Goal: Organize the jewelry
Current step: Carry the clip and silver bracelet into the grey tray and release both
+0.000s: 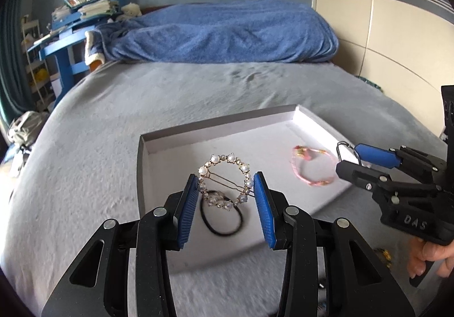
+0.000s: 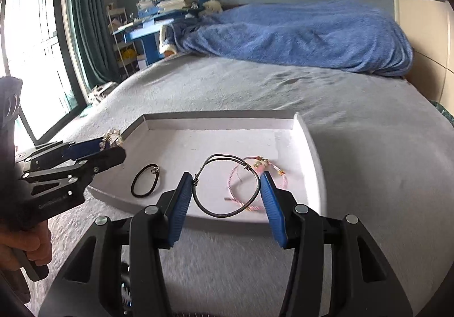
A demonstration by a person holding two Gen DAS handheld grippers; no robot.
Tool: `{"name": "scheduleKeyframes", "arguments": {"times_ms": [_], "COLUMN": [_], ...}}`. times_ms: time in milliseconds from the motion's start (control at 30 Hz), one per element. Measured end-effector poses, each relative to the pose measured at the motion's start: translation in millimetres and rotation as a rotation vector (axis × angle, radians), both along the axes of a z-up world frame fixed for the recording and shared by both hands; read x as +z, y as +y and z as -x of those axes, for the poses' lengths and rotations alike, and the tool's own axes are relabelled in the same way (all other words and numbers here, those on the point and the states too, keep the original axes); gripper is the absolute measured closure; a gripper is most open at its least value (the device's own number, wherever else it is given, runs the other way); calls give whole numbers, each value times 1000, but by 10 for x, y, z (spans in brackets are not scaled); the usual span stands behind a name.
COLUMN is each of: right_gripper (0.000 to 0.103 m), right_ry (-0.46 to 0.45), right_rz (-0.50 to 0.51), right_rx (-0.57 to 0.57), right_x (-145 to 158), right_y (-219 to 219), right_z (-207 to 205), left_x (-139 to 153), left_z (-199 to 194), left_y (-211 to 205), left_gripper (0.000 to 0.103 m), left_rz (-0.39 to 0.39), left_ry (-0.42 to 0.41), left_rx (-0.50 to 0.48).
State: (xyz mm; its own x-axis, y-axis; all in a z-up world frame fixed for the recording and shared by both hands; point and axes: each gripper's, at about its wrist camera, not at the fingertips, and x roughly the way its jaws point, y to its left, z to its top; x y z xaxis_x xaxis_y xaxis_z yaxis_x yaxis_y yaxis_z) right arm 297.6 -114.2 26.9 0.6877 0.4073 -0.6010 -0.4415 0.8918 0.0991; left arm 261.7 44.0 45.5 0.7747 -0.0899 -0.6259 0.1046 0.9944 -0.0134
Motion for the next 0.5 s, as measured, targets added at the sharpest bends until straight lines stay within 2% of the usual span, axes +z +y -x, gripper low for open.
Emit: {"name": "scheduleKeyframes", "arguments": {"times_ms": [267,500], "right_gripper": [54,54], "right_ry": [79,131], "right_rz": [17,59], "right_rx": [14,30], "right_x": [-185,-342], "right_y": [279,422], "right_z": [-263,-324], "left_x": [-143,-384], "left_z": [-466,-664], "left_y": [219,276], "left_gripper": [62,62], "left_rz": [-19,-61], "left_ry": [104,206], "left_rx": [40,39]}}
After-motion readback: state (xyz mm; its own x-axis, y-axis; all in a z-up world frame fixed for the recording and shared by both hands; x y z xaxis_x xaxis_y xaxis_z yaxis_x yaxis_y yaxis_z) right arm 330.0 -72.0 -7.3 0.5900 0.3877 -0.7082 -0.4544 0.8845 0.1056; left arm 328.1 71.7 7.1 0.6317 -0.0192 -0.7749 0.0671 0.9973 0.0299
